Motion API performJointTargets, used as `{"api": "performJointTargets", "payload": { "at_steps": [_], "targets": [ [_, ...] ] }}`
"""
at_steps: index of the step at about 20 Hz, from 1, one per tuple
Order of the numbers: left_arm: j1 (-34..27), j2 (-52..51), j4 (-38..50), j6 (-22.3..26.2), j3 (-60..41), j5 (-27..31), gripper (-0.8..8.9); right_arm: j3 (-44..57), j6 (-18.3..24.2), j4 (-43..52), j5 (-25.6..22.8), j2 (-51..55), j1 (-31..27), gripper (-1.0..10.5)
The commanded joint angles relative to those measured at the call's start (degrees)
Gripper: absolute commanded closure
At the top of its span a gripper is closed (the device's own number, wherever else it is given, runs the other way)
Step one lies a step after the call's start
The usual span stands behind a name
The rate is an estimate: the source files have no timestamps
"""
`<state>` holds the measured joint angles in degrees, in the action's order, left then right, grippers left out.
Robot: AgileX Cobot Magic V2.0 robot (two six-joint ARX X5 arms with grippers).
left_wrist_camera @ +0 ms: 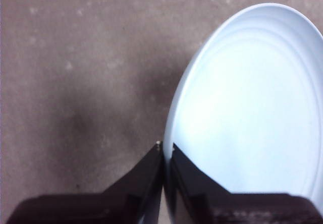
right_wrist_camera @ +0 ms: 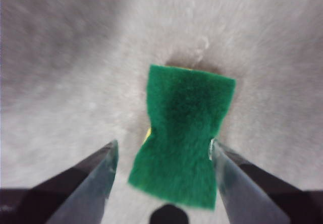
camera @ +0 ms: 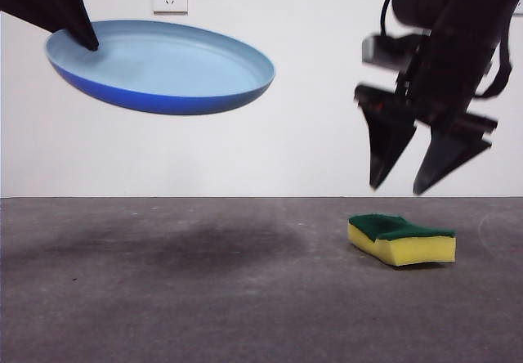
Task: Pick up the plate,pick up the cloth,clean the plate with the cloth
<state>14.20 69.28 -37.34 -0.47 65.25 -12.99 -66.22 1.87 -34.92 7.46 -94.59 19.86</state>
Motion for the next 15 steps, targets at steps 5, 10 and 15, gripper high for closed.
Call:
{"api": "performJointTargets", "payload": {
  "at_steps": [5, 10, 15],
  "targets": [
    [0.0, 0.2, -1.5, 0.8, -0.3, -0.2, 8.21, -0.3, 0.6, 1.5, -0.3, -7.0, 0.1, 7.4],
    [0.0, 0.2, -1.2, 0.8, -0.3, -0.2, 8.21, -0.3, 0.6, 1.4, -0.4, -10.7, 0.1, 8.6],
    [0.0, 0.7, -0.8, 0.8, -0.3, 0.0, 8.21, -0.3, 0.8, 1.4, -0.4, -10.8, 0.1, 9.6]
  ]
}}
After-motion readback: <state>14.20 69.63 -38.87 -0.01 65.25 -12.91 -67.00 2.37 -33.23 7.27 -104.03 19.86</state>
